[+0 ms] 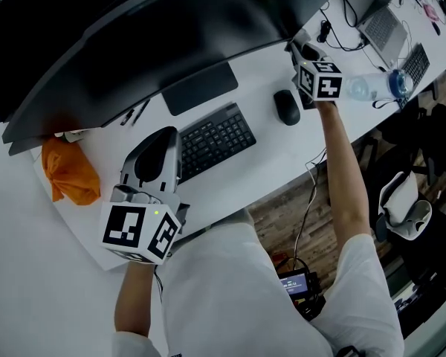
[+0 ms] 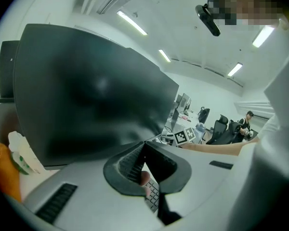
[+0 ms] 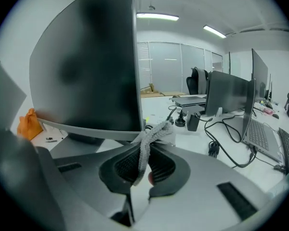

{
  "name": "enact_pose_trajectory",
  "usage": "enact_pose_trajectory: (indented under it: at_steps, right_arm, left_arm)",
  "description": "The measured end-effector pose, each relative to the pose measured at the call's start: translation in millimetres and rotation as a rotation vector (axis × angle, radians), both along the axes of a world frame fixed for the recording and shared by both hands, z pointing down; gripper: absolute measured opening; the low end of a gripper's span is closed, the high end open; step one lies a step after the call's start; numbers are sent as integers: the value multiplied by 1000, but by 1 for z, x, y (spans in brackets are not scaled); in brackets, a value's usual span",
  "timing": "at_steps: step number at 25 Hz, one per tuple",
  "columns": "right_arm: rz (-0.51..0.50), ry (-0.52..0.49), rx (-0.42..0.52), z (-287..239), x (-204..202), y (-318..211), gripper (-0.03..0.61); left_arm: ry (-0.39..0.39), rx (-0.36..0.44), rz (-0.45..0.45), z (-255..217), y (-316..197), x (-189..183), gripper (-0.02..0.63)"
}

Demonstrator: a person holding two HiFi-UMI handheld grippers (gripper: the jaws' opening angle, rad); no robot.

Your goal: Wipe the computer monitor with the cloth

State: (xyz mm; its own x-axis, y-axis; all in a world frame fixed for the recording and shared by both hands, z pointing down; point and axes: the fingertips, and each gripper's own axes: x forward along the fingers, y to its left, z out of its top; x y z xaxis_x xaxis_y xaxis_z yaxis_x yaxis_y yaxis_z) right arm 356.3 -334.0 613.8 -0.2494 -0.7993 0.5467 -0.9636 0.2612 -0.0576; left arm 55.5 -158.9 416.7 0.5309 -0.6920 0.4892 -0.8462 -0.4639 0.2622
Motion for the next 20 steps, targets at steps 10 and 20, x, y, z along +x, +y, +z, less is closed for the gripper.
enact_pose_trajectory:
  at_steps: [10, 20]
  right_arm:
    - [-109, -72, 24, 8, -61, 8, 25]
    - [-157, -62, 55, 3, -104, 17, 25]
  left_arm:
    - [7, -17, -24, 6, 7, -10, 14]
    - [12, -12, -45, 2, 18, -28, 14]
